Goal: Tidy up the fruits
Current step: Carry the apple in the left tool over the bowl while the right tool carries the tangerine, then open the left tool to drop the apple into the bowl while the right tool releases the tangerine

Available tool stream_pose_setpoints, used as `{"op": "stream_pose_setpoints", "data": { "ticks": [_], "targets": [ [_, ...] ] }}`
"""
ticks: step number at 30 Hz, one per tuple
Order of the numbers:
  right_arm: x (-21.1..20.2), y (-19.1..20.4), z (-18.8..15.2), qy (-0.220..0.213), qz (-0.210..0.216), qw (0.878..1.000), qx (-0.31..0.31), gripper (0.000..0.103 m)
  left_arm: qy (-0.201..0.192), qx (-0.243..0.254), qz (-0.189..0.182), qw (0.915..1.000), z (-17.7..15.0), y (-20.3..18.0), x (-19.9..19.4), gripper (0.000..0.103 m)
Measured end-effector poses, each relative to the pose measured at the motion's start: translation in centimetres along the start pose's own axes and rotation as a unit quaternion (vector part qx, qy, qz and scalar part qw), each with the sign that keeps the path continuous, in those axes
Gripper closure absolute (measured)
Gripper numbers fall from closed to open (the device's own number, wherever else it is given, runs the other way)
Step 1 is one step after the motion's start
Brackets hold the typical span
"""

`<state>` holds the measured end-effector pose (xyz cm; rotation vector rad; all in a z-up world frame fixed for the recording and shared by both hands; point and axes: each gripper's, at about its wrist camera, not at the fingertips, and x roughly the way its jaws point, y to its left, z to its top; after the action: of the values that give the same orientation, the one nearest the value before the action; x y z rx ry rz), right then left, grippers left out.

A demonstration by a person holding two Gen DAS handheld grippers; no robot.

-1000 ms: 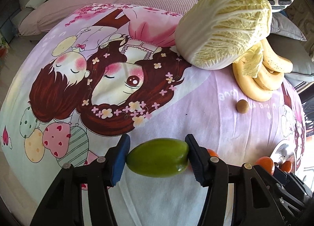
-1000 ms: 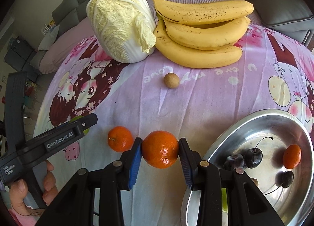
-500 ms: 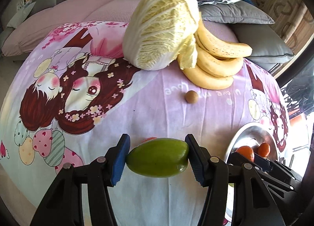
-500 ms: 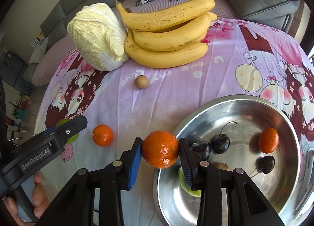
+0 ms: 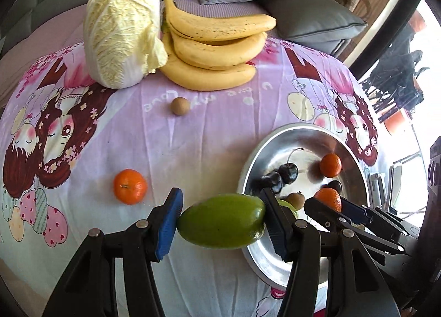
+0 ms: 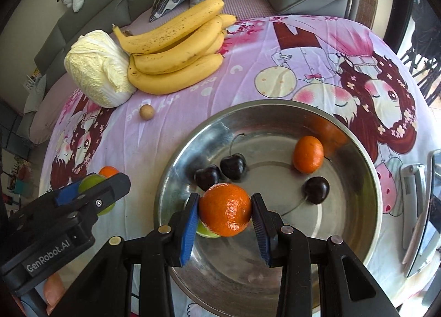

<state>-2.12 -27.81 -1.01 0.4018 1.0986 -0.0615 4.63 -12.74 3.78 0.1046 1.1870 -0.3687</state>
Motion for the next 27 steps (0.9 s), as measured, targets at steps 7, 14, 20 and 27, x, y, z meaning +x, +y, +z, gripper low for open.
{"op": "stream_pose_setpoints", "data": {
  "ticks": [7,14,20,27],
  "targets": [
    [-0.4,-3.2,-2.0,0.008,-0.017,0.999,0.027,0.063,0.020,0.032,-0.017,0.9991,-1.1,-2.7,0.5,0.044],
    [-0.3,-5.8,-3.1,0.017,-0.034,0.998,0.059,0.062,0.045,0.062,-0.027,0.9967,-2.2,-5.0,1.5,0.044],
    [-0.5,-6.9,-3.3,0.016,-0.035,0.997,0.071,0.062,0.064,0.082,-0.026,0.9943,-3.0,-6.4,2.5,0.043],
    [-0.4,-7.3,-3.4,0.017,-0.039,0.996,0.074,0.061,0.072,0.092,-0.022,0.9929,-3.3,-7.1,3.1,0.043]
  ]
}}
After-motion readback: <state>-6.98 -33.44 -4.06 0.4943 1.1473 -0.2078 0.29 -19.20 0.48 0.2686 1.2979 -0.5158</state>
